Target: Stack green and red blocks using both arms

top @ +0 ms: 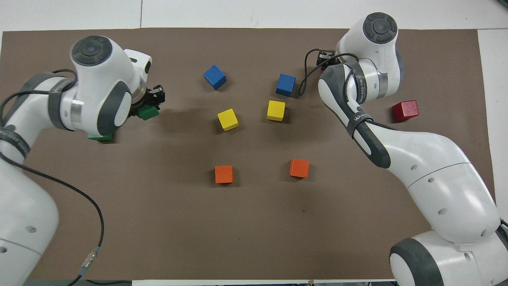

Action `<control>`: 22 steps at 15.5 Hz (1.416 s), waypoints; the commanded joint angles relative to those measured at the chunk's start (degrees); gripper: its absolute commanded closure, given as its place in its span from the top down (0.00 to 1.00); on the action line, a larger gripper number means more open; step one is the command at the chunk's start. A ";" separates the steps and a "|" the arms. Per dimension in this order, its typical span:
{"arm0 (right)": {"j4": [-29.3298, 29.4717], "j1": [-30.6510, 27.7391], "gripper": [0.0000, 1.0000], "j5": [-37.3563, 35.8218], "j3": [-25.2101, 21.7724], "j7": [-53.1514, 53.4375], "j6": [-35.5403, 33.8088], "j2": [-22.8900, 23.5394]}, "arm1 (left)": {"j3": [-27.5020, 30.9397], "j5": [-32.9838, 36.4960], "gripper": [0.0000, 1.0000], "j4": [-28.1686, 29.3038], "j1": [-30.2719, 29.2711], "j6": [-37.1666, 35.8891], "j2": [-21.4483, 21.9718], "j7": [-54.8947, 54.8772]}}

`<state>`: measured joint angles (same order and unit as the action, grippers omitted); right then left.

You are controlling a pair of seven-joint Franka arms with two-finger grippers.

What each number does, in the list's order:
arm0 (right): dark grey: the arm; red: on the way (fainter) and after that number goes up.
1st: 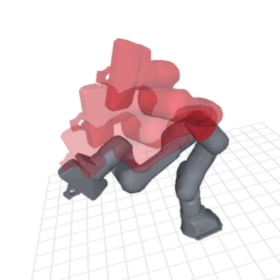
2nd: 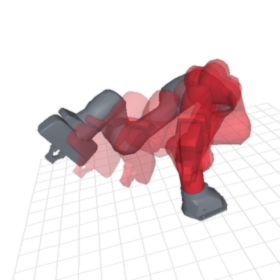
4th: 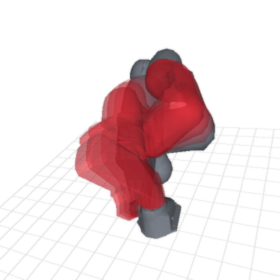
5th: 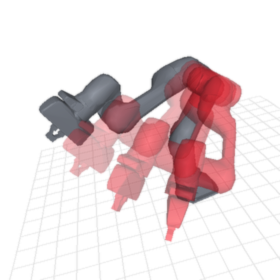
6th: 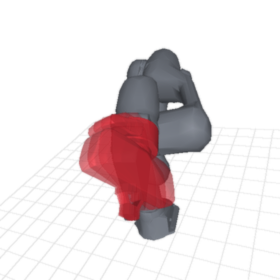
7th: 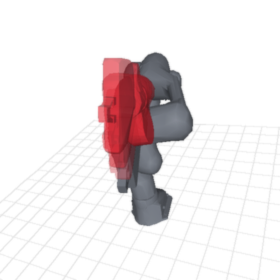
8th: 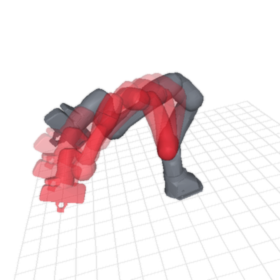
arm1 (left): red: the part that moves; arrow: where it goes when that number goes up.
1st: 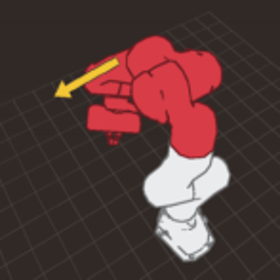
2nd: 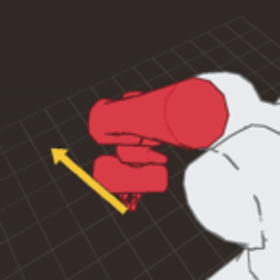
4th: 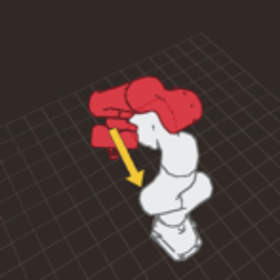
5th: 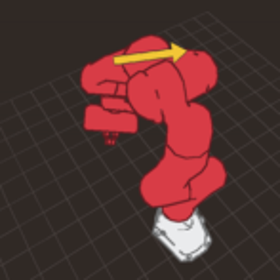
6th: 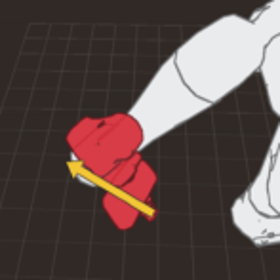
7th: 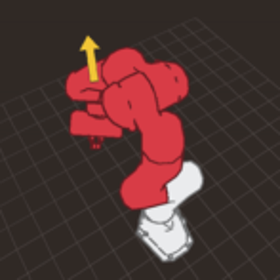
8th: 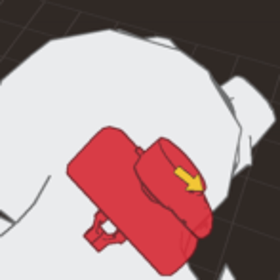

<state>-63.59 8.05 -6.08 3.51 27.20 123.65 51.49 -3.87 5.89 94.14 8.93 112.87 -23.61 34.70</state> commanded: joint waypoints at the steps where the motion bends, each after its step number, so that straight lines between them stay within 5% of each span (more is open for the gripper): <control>1: -3.03 -0.93 0.00 -0.42 0.98 0.83 0.28 -2.36 | -0.43 -1.39 0.00 4.03 -8.47 -5.27 7.51 -20.13; 6: -6.08 -3.03 0.00 -0.33 0.89 -7.58 -7.80 -9.62 | -0.34 -1.84 0.00 6.40 -14.11 -3.19 8.14 -34.69; 12: -38.14 -13.83 0.00 0.28 1.15 -26.74 4.19 -30.81 | -0.34 -1.93 0.00 11.94 -14.81 3.15 9.28 -37.86; 15: -44.59 -17.18 0.00 1.51 1.15 -31.50 9.32 -33.12 | -0.34 -2.28 0.00 12.47 -14.91 3.85 9.02 -38.74; 22: -44.78 -19.12 0.00 3.53 1.15 -32.74 9.68 -33.30 | -0.26 -3.69 0.00 14.58 -14.82 7.10 8.93 -38.74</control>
<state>-106.56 -9.15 -4.44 3.55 -2.89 131.93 19.81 -4.30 3.18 106.18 -5.65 118.09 -16.47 -2.61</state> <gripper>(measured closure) 0.436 0.454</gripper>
